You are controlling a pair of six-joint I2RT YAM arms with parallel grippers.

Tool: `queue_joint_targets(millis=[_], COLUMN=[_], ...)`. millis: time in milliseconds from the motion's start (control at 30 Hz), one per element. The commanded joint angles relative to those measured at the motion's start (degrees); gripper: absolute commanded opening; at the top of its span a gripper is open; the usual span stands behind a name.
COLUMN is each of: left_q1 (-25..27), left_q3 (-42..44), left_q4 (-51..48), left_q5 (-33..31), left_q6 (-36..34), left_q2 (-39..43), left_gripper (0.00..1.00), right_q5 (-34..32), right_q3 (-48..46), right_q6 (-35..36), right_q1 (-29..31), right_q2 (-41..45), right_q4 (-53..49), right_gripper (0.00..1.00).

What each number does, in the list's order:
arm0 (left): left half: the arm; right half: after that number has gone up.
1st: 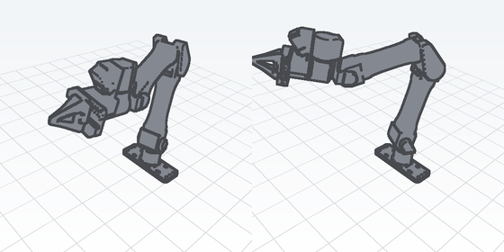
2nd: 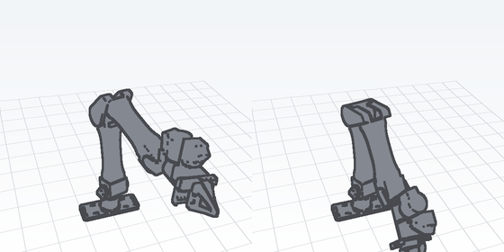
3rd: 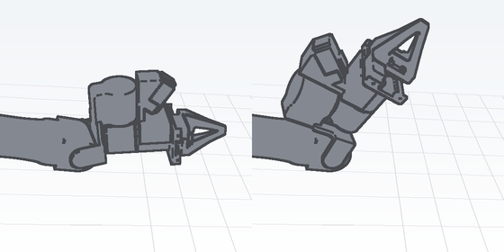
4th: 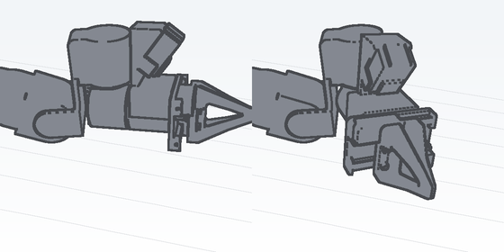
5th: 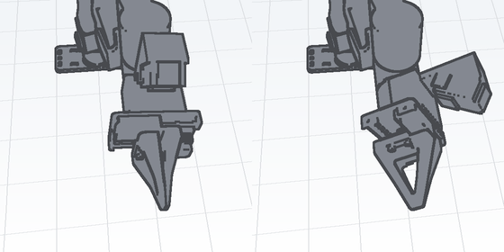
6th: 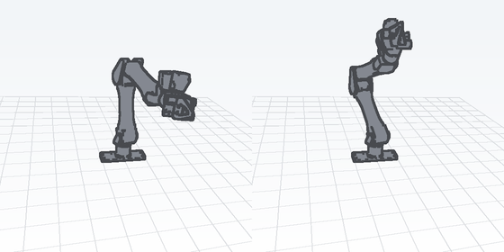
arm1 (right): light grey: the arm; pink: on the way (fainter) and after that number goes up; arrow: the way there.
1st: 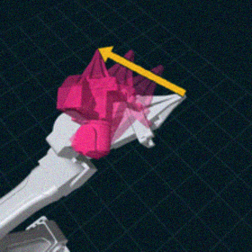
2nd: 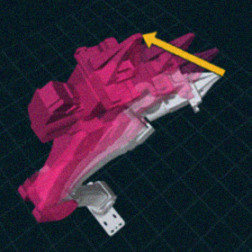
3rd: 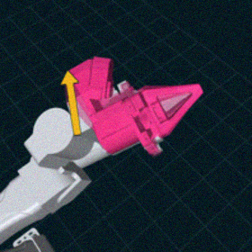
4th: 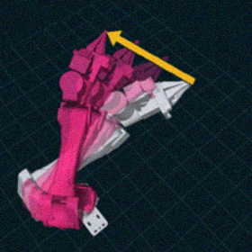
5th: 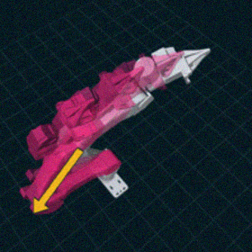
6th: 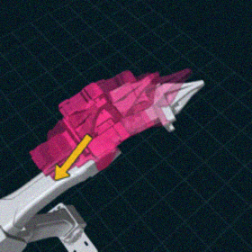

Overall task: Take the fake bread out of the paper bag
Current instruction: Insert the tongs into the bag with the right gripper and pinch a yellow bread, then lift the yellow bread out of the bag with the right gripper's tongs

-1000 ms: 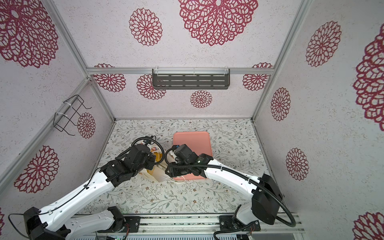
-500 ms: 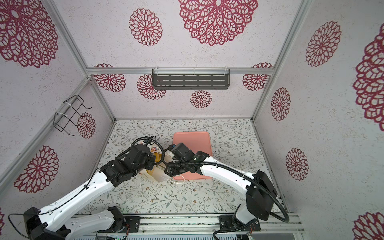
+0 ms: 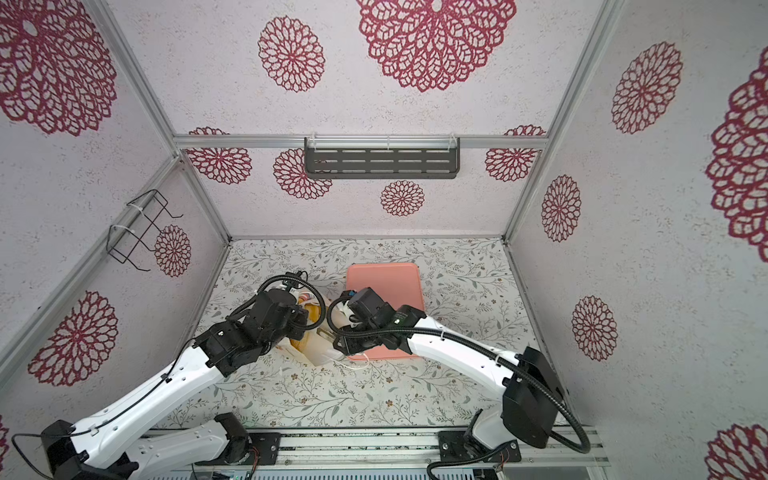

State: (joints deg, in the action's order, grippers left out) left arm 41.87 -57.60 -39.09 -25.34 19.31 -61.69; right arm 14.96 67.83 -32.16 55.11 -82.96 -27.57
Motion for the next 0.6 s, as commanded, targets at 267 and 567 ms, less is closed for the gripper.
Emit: queue_joint_targets(millis=[267, 567], left_q1=[-0.36, -0.82], left_q3=[-6.13, -7.87], left_q4=[-6.57, -7.91], left_q5=[-7.39, -6.67], left_q6=[10.50, 17.01], left_q2=[-1.75, -6.33], left_gripper=[0.00, 0.00], right_q5=[-4.20, -8.91], right_q3=[-4.16, -7.73], right_q6=[-0.18, -2.80], right_q1=[2.73, 3.07], right_q2=[13.69, 26.37], right_q4=[-8.16, -12.29], right_gripper=[0.00, 0.00])
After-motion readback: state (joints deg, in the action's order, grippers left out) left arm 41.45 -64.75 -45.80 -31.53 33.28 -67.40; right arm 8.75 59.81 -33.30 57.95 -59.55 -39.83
